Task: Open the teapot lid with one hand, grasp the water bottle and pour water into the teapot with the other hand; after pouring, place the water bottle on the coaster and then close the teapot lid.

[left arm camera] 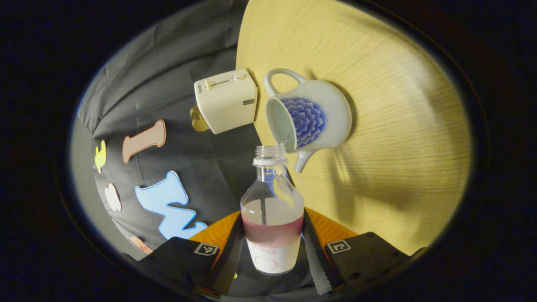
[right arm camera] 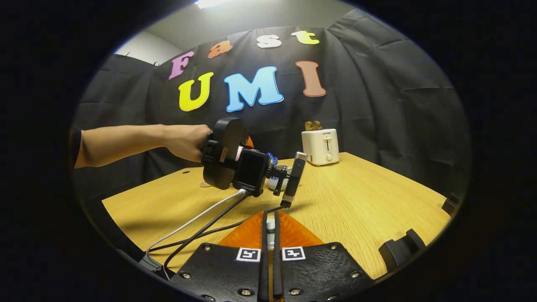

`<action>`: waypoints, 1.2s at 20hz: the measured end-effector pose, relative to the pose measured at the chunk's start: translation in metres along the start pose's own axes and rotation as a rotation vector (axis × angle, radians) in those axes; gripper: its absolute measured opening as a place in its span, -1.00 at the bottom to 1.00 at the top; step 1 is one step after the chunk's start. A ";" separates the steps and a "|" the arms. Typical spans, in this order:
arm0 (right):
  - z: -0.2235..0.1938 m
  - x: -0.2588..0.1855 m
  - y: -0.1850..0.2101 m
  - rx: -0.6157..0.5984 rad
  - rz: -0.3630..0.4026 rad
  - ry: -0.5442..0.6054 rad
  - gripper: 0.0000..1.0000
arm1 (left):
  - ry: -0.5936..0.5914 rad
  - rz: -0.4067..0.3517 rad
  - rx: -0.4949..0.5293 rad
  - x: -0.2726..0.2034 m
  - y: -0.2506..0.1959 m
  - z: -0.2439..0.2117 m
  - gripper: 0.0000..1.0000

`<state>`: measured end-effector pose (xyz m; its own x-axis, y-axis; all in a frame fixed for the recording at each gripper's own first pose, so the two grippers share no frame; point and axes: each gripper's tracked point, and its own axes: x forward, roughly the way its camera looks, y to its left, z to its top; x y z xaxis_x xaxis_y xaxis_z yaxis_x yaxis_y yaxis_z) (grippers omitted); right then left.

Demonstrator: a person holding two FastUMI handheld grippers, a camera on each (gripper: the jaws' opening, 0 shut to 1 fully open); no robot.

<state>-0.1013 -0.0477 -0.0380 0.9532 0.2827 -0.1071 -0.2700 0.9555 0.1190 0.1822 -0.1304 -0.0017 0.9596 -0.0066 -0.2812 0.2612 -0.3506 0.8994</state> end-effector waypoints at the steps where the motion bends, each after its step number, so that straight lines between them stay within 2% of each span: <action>1: -0.001 0.000 -0.001 0.002 0.001 0.002 -0.91 | 0.002 -0.002 0.008 0.000 0.001 -0.001 0.70; 24: -0.007 0.000 0.000 -0.018 0.004 0.031 -0.91 | 0.012 0.021 0.224 -0.003 0.018 0.005 0.70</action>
<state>-0.1019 -0.0469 -0.0448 0.9477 0.2883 -0.1370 -0.2761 0.9557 0.1016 0.1835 -0.1414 0.0132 0.9661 -0.0052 -0.2581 0.2129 -0.5494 0.8080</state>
